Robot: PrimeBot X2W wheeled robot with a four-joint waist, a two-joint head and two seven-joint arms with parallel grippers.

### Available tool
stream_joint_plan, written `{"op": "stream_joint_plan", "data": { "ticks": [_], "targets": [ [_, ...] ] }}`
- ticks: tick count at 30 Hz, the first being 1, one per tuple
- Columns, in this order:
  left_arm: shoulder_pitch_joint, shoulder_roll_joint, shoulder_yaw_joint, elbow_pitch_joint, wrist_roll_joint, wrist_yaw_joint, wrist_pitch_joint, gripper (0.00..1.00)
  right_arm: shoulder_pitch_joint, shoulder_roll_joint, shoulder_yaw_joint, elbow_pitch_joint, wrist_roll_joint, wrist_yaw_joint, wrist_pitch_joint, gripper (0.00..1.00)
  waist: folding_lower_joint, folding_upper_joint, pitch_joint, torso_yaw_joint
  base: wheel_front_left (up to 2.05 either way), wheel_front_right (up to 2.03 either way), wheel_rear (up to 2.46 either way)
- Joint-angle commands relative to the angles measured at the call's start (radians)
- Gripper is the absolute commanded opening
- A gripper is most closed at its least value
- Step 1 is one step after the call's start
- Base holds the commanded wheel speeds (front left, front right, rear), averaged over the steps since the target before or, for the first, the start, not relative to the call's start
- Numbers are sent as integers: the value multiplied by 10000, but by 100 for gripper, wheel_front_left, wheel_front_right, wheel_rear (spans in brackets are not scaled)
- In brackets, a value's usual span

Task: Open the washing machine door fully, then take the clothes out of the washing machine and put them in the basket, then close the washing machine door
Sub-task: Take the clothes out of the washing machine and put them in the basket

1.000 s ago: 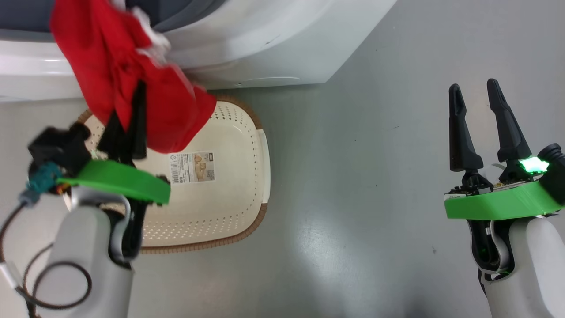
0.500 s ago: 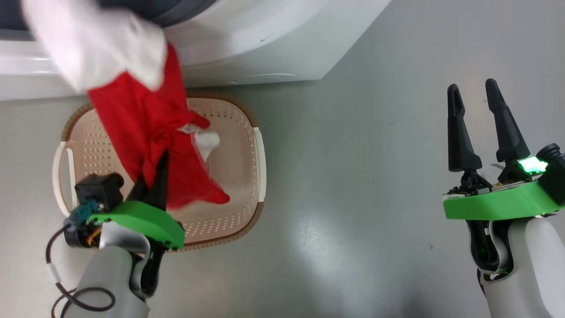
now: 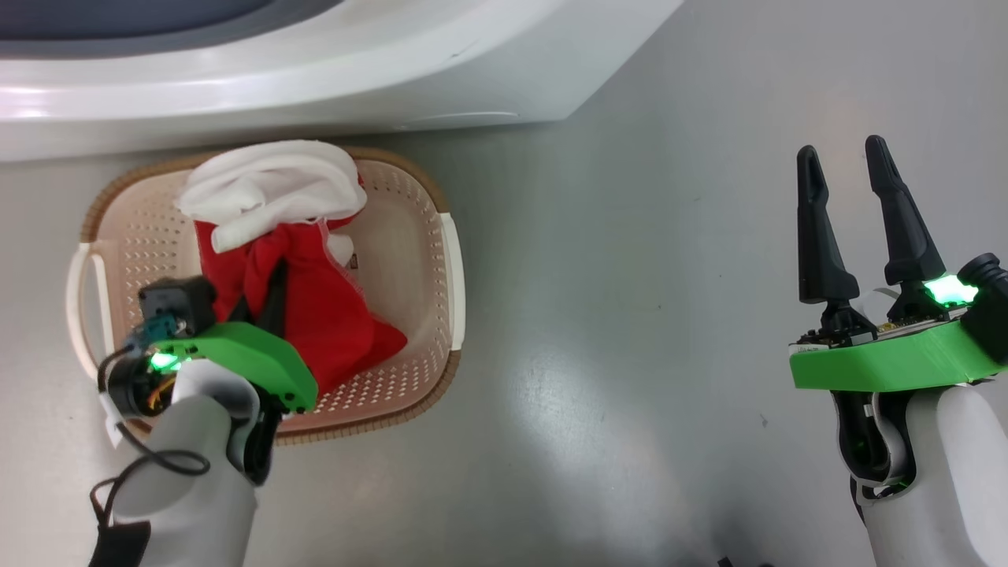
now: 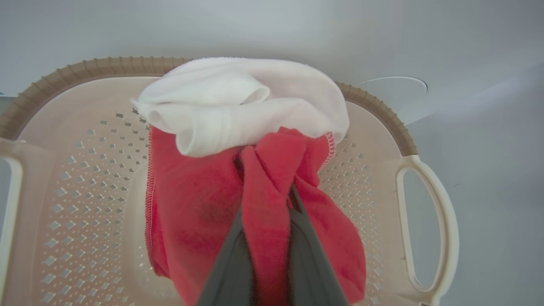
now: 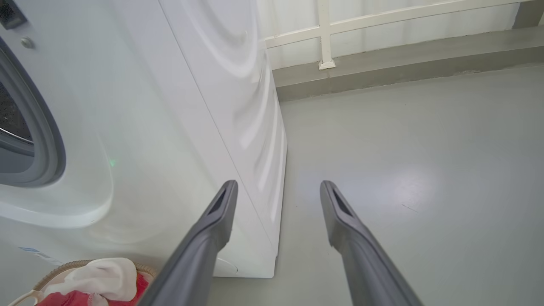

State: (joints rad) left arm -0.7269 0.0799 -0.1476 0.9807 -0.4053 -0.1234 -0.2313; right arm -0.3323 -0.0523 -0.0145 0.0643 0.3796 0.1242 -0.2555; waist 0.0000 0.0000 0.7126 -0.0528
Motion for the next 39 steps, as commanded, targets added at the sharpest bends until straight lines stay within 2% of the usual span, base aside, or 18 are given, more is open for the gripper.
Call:
{"op": "stream_joint_plan", "data": {
  "ticks": [1,8,15,16,19,20,21,22,31,39],
  "targets": [
    [-27,281,137,116,-65,-27,-142,0,76,20,274,-267,62,65,-63,100,0,0,179,-83,0,0,0],
    [-1160,491,-232,1769,-121,-68,-282,0,-104,20,299,-352,161,65,-63,100,0,0,761,-360,0,0,0],
    [-1596,721,-491,2163,-320,-71,-300,0,-214,20,281,-382,224,65,-63,100,0,0,1002,-492,0,0,0],
    [-1624,748,-499,2181,-351,-71,-301,2,-228,20,278,-376,228,65,-63,100,0,0,1008,-498,0,0,0],
    [-1673,793,-497,2193,-430,-71,-302,45,-257,20,255,-335,237,65,-63,100,0,0,976,-490,0,0,0],
    [-1670,797,-495,2178,-455,-71,-302,79,-260,20,249,-325,236,65,-63,100,0,0,952,-480,0,0,0],
    [-1658,804,-490,2144,-475,-71,-302,96,-260,20,241,-317,234,65,-63,100,0,0,924,-467,0,0,0],
    [-1635,812,-476,2097,-492,-71,-302,100,-257,20,234,-307,229,65,-63,100,0,0,889,-451,0,0,0],
    [-1191,790,-289,1583,-531,-72,-303,100,-177,20,179,-187,116,65,-63,100,0,0,374,-305,0,0,0],
    [-412,763,183,494,-237,-72,-303,100,90,20,130,-2,-1,65,-63,100,0,0,-607,-168,0,0,0]
  ]
}}
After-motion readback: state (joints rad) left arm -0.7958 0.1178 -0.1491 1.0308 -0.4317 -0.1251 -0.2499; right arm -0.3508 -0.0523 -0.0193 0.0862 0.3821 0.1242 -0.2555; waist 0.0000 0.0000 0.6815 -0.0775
